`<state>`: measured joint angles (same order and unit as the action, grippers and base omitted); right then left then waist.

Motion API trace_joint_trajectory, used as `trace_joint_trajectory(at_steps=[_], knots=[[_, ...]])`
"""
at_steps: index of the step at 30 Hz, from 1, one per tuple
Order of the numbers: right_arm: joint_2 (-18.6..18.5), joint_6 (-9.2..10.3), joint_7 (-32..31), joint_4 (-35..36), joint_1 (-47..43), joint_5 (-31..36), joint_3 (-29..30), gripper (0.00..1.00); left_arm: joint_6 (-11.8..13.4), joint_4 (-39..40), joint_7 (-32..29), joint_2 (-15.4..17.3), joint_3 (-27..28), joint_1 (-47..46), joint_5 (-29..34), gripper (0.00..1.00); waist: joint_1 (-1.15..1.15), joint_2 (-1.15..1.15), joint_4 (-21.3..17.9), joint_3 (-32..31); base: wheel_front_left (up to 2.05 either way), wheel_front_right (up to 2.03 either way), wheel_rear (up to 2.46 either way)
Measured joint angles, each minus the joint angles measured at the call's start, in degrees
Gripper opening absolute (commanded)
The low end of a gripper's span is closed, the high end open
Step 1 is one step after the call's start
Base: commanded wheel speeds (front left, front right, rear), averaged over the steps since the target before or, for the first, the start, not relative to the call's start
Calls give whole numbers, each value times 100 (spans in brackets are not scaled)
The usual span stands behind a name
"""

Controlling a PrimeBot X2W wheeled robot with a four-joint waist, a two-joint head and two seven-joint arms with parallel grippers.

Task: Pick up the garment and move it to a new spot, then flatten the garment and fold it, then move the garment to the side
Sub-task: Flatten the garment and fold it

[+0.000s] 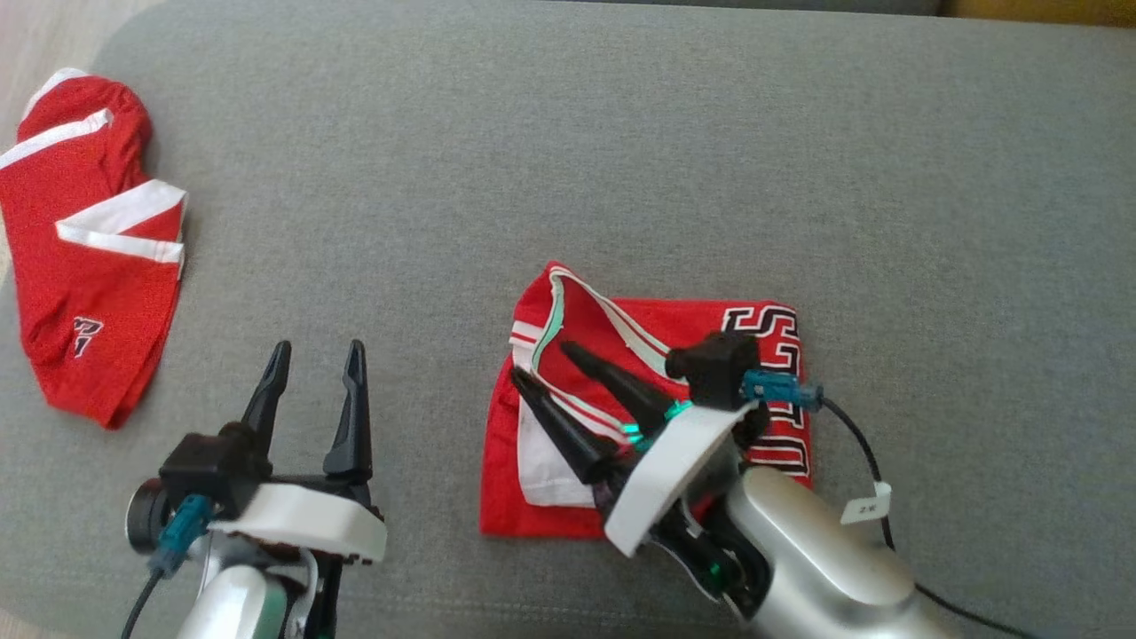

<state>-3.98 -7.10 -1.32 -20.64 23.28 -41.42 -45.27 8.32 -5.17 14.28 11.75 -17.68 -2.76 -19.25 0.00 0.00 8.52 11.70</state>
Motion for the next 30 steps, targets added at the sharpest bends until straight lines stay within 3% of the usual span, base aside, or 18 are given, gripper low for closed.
trace_joint_trajectory(at_steps=[6, 12, 17, 22, 30], knots=[[0, 0, 705, 617, 254, 58, 88, 100, -30, -40, 1, 0, 18, -40, 2, 100, 0, 0, -160, -36, 0, 0, 0], [-100, 0, 958, 929, 52, 1060, 1719, 100, 11, 0, 1, 1, 44, -38, 51, 100, 0, 0, -337, -162, 0, 0, 0], [-399, 0, 723, 1437, -851, 2033, 3062, 100, 31, 90, 1, 10, 81, -6, 51, 100, 0, 0, -452, -253, 0, 0, 0], [-430, 0, 432, 2061, -1720, 2648, 3952, 100, 30, 109, 0, 52, 82, 36, 51, 100, 0, 0, -519, -309, 0, 0, 0], [-352, 0, 110, 2795, -2650, 2896, 4376, 100, 26, 79, -5, 75, 74, 185, 43, 100, 0, 0, -562, -442, 0, 0, 0]])
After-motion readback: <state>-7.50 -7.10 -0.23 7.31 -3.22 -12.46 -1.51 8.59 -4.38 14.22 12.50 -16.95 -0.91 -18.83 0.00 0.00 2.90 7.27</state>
